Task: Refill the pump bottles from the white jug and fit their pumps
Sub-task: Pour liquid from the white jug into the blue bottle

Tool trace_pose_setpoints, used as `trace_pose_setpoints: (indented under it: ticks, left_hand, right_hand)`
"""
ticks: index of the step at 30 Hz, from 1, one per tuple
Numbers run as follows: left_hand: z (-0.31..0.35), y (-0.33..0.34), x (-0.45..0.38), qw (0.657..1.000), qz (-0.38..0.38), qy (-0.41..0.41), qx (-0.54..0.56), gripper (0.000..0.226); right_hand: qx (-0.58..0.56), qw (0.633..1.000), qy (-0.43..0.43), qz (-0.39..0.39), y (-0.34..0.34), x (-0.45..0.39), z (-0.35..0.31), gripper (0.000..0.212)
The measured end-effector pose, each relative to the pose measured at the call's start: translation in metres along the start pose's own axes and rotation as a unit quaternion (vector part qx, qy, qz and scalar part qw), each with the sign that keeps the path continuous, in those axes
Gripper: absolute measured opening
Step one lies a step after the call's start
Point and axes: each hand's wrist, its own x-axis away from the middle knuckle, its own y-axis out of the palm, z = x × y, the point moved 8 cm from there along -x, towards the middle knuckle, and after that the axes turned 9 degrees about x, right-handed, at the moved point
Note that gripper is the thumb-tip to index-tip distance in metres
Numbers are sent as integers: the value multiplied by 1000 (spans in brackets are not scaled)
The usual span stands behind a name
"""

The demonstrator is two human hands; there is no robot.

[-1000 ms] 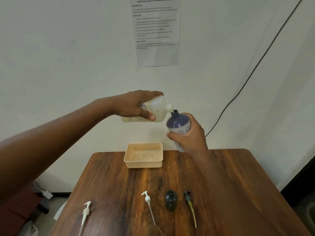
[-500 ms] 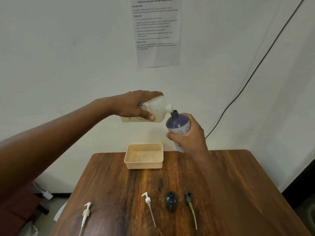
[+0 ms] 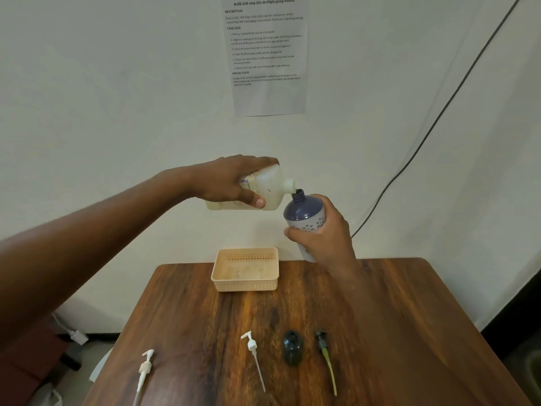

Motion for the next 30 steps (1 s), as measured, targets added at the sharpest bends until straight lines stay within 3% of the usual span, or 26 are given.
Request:
trace_pose_setpoints:
  ticks: [30]
  left_hand:
    - [8,-6,4,1000,-4,-23,-21,88]
  right_hand:
    - [-2,1000,-1,1,-3,-1,-5,72]
